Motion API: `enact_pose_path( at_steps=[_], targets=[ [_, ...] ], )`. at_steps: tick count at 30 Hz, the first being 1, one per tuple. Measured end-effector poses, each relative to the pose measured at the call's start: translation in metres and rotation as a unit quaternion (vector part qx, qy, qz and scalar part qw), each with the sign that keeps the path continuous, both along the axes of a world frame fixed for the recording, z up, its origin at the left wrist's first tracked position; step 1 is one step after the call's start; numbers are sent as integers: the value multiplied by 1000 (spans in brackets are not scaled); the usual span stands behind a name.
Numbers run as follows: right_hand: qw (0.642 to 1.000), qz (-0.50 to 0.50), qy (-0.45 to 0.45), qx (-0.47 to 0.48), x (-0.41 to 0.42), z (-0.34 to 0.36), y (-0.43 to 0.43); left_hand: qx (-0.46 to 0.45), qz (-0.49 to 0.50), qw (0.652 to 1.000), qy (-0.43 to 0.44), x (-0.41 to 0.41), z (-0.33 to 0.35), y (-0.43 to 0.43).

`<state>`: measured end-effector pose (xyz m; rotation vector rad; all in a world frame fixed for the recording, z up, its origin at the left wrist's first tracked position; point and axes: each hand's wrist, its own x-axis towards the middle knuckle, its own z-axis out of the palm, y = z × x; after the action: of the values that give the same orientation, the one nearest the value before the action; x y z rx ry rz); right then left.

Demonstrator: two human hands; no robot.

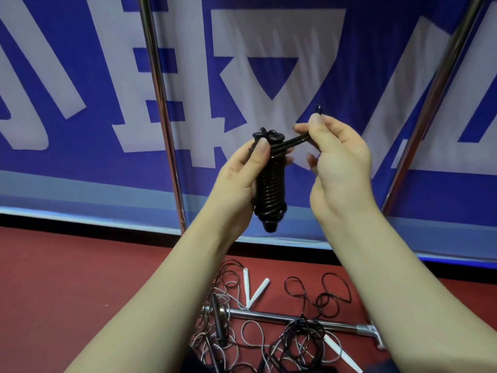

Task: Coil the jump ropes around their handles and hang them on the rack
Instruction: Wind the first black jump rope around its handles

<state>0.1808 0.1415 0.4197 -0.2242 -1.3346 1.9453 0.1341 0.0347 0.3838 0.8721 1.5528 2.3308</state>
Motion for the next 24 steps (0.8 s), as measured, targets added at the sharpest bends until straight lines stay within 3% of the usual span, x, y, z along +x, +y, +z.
enact_pose_path(
  at_steps=[4,13,19,24],
  targets=[
    [996,70,-43,19,6,-1,-1,-5,-8,1000,24,-12,1,-16],
    [969,159,-51,182,17,8,-5,35,-16,998,59,-29,1,-41],
    [966,199,-39,161,16,8,-5,23,-40,999,15,-23,4,-36],
    [976,177,-52,120,13,5,-14,107,-12,992,-63,-10,7,-20]
  ],
)
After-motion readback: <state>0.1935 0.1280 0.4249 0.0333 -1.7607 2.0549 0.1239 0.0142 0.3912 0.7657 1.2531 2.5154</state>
